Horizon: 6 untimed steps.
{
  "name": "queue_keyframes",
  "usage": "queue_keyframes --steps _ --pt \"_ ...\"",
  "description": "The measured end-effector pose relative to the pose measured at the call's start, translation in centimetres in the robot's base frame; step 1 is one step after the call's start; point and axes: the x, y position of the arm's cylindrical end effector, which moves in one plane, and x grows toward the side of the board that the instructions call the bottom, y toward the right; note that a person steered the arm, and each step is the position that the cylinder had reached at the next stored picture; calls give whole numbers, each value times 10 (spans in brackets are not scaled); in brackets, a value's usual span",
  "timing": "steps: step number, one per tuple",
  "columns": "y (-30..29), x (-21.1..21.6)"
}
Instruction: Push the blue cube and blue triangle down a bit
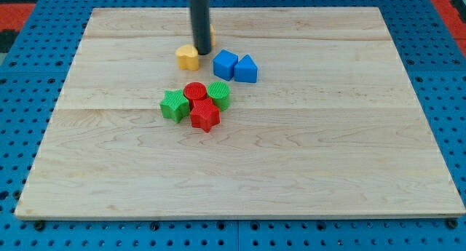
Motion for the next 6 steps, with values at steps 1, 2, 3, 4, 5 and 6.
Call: queue_keyframes --steps 1,2,3,4,5,6 --pt "15 4" --pt "75 7" --pt "91 28" --pt "91 28" --pt "91 12" --pt "60 16"
